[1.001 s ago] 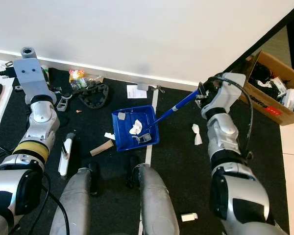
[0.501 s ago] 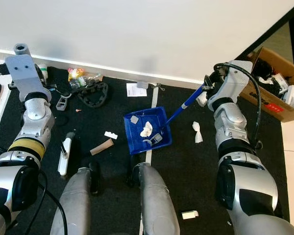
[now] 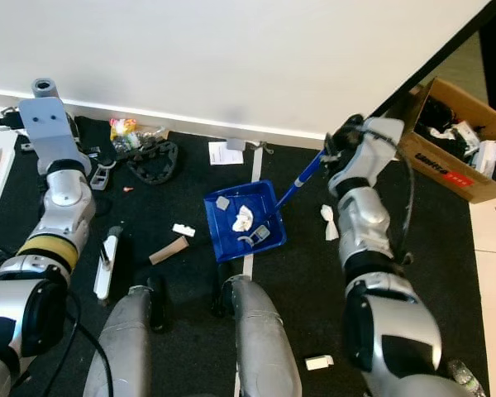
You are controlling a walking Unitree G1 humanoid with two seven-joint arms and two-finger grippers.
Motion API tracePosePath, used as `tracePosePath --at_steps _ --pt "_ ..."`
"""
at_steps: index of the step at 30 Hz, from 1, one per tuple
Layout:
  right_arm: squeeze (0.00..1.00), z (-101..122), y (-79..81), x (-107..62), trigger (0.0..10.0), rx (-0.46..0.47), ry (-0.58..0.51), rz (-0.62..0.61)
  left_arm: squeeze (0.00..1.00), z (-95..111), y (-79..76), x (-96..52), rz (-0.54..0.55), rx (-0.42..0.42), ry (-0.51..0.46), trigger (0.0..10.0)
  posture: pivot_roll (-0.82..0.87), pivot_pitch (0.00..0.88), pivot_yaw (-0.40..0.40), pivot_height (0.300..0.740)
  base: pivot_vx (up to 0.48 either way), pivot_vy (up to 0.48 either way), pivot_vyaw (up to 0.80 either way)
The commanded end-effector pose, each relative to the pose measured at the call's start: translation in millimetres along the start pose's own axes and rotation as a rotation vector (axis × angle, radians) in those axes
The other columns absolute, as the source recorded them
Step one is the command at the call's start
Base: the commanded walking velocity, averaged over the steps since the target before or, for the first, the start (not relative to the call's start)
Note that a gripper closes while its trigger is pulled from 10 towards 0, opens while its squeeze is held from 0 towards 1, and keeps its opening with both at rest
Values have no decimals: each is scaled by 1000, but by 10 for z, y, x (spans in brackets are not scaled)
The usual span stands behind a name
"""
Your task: Sweep floor
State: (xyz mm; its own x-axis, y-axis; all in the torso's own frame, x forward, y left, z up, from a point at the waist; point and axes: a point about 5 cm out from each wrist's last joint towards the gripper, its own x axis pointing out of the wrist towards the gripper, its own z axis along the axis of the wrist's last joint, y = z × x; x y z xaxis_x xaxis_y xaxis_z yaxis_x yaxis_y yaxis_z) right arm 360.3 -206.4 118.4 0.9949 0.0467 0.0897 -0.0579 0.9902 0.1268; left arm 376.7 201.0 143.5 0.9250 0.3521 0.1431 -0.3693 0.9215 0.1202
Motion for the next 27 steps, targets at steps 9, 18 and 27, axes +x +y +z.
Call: tracePosePath --at_steps 9,18,27 --pt "0 -451 191 -199 0 24 173 39 0 185 -1091 -315 -280 -212 127 10000 -51 397 -88 740 0 0 0" --pt "0 -486 -136 -357 0 -15 183 -73 0 950 -1925 -649 -527 -539 86 10000 -81 385 -74 740 0 0 0" --pt "0 -446 -163 -327 0 -11 177 -72 0 1322 -1607 -268 -420 -577 -54 10000 -41 321 -89 740 0 0 0"
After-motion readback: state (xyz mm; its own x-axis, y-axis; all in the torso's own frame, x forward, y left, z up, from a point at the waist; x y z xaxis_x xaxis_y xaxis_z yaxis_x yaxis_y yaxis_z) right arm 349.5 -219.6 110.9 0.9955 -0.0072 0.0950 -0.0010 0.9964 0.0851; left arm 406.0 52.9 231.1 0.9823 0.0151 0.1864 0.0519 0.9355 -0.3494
